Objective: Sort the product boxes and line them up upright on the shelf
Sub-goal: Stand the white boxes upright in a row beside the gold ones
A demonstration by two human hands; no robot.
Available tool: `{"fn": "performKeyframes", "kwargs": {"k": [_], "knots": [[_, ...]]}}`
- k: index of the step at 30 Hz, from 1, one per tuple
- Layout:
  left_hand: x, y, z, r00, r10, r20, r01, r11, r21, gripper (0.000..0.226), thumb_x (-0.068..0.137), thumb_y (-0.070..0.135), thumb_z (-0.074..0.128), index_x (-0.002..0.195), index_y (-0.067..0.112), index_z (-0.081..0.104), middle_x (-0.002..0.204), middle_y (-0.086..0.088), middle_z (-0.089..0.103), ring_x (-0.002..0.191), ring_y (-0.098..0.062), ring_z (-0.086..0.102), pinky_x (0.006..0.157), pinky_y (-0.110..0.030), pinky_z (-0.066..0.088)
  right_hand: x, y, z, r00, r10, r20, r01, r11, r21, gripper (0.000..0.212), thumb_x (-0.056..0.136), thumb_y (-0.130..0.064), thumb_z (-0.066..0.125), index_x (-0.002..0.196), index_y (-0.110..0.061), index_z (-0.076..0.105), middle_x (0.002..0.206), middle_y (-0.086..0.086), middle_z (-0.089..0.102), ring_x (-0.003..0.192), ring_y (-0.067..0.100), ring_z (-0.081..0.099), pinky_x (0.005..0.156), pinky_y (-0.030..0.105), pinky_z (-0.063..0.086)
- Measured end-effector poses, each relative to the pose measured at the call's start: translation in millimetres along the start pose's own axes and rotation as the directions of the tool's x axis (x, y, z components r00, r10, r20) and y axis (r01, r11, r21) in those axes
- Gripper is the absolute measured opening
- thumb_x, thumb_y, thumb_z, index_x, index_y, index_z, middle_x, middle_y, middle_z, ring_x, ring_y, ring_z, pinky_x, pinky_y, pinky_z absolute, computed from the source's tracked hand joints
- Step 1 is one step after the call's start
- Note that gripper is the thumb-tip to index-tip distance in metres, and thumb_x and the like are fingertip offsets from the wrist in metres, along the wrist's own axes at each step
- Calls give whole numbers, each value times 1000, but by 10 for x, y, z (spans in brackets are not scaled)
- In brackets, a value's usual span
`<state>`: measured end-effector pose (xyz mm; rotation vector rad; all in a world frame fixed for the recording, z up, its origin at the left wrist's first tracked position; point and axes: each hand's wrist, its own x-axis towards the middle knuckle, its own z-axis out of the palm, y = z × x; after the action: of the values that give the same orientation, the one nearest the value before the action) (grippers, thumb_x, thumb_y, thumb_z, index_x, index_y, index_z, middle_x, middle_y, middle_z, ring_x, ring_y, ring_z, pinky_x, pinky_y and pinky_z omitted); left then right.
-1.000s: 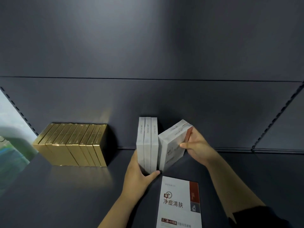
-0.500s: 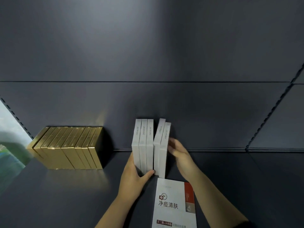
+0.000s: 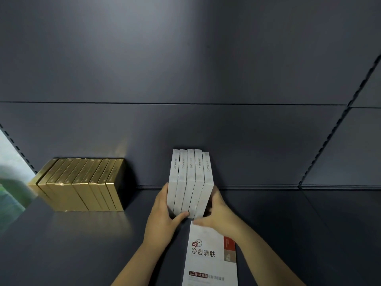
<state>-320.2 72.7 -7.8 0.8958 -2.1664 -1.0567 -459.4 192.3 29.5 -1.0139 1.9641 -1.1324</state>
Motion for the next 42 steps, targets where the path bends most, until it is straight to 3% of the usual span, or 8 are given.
{"fn": "performKeyframes", "kwargs": {"k": [4,14,20,27,32,35,38,42], "knots": [[12,-18,-9,1000,-25,12,25,999,-21,91,68,35,83,142,38,30,133,17,51,121,-4,50,97,-33,50,94,-81,57,974,-53,-221,49,999,-23,91,63,-20,88,138,-35,37,134,-11,52,125,8,48,102,32,46],[-13,0,-61,999,-38,12,39,995,-86,82,66,30,84,120,62,31,116,31,54,108,-3,59,89,-30,54,64,-109,84,975,1,-224,-36,987,-156,101,62,-29,89,146,-27,33,144,-6,46,133,16,44,105,41,43],[-43,23,-96,997,-80,11,81,989,-121,91,65,27,86,137,39,32,124,28,50,117,4,47,100,-31,45,-240,-6,67,974,121,-190,-169,950,-263,110,73,-39,80,153,-24,7,160,0,15,143,22,28,110,41,35],[-429,21,-120,973,-204,-103,190,973,-130,102,74,33,79,152,27,13,157,1,25,143,-17,28,115,-43,30,-530,135,49,899,304,-315,-385,892,-238,86,85,-48,64,150,-16,18,151,7,31,138,26,30,104,42,43],[-592,106,-82,970,-208,-123,193,973,-126,96,76,26,79,149,22,17,143,9,25,129,-8,32,109,-32,32,-494,-33,4,904,305,-299,-358,923,-141,93,85,-40,68,152,-22,7,155,8,23,137,28,35,95,38,44],[-651,132,-153,968,-183,-175,173,982,-71,67,80,18,76,136,17,39,126,9,33,115,-10,46,99,-28,41,-562,-133,31,926,276,-256,-358,856,-374,86,86,-49,63,150,-19,14,150,8,30,133,27,38,96,37,44],[-801,143,-229,979,-204,-30,206,973,101,33,89,28,62,122,20,59,117,5,46,115,-17,49,98,-26,38,-699,-122,133,934,309,-176,-355,764,-539,86,85,-58,58,149,-15,18,145,9,33,128,27,42,96,34,45],[-1072,300,-95,937,-201,285,150,970,191,58,77,64,39,123,37,60,126,22,41,123,-10,36,104,-23,29,-787,-96,239,937,290,-193,-348,814,-464,83,88,-52,57,149,-16,14,147,9,24,131,26,31,91,29,39]]}}
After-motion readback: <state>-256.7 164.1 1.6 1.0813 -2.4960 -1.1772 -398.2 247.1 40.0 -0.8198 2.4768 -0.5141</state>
